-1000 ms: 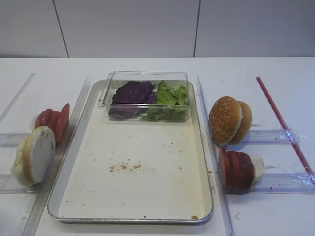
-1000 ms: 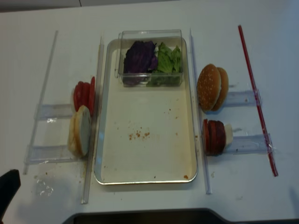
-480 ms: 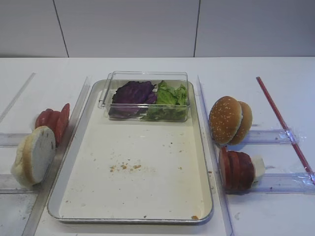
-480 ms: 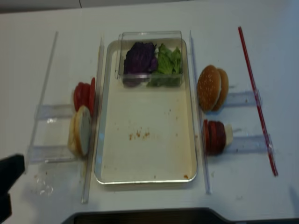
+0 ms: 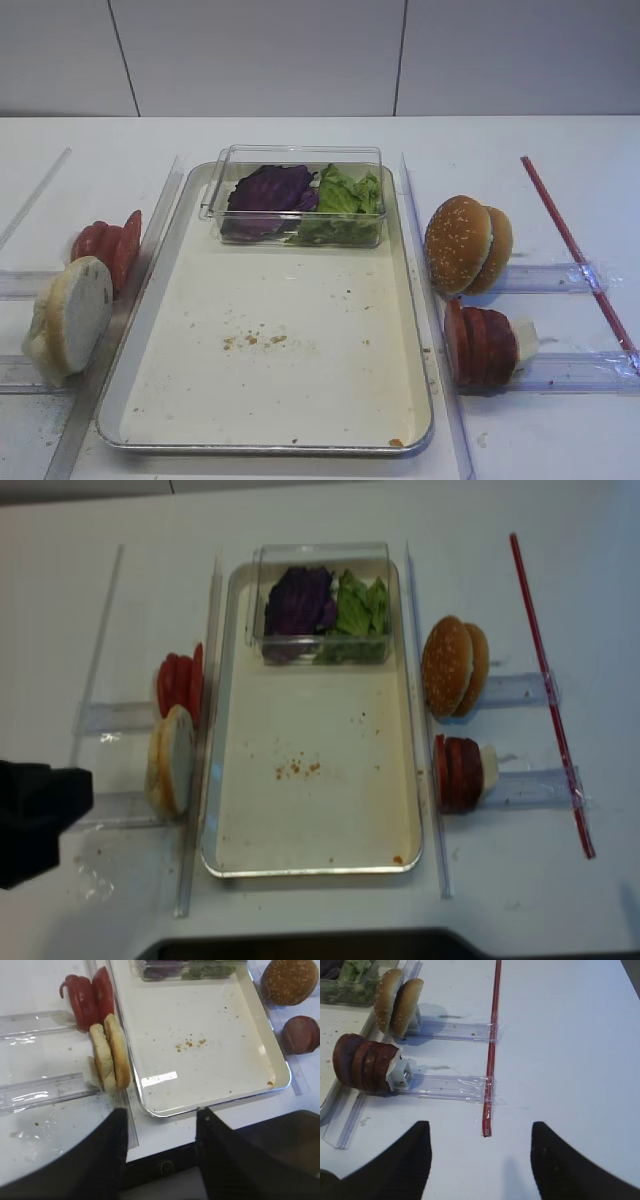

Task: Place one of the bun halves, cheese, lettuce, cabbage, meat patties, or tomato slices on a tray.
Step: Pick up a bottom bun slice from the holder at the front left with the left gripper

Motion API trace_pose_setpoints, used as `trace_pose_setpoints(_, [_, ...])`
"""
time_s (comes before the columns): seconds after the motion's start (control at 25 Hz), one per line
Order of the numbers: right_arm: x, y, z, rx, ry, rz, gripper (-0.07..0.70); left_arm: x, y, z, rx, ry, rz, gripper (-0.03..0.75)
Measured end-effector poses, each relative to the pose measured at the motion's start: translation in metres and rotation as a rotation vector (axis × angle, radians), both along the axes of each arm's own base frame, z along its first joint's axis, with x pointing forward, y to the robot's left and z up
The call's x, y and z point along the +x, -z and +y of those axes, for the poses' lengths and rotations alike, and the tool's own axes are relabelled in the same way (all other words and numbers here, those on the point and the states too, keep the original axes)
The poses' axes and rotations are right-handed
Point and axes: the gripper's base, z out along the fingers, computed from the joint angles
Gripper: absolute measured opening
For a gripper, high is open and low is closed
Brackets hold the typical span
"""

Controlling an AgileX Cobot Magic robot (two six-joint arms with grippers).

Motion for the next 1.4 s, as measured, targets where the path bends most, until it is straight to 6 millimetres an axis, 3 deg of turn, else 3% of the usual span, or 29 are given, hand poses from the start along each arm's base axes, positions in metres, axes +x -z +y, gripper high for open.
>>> trace_pose_setpoints(0.28, [0.000,0.000,0.000,0.000,0.000,0.000,0.454,0.021,0.007,-0.007,0.020,0.066,0.088,0.281])
trace_pose_setpoints(0.68, [0.000,0.000,0.000,0.000,0.000,0.000,0.454,0.057,0.003,-0.010,0.061,0.065,0.148,0.262])
trace_pose_setpoints(1.12, [0.000,0.000,0.000,0.000,0.000,0.000,0.454,0.095,0.016,-0.015,0.086,0.065,0.257,0.261])
trace_pose_setpoints(1.4, [0.000,0.000,0.000,0.003,0.002,0.000,0.454,0.112,0.024,-0.028,0.143,0.101,0.276,0.260])
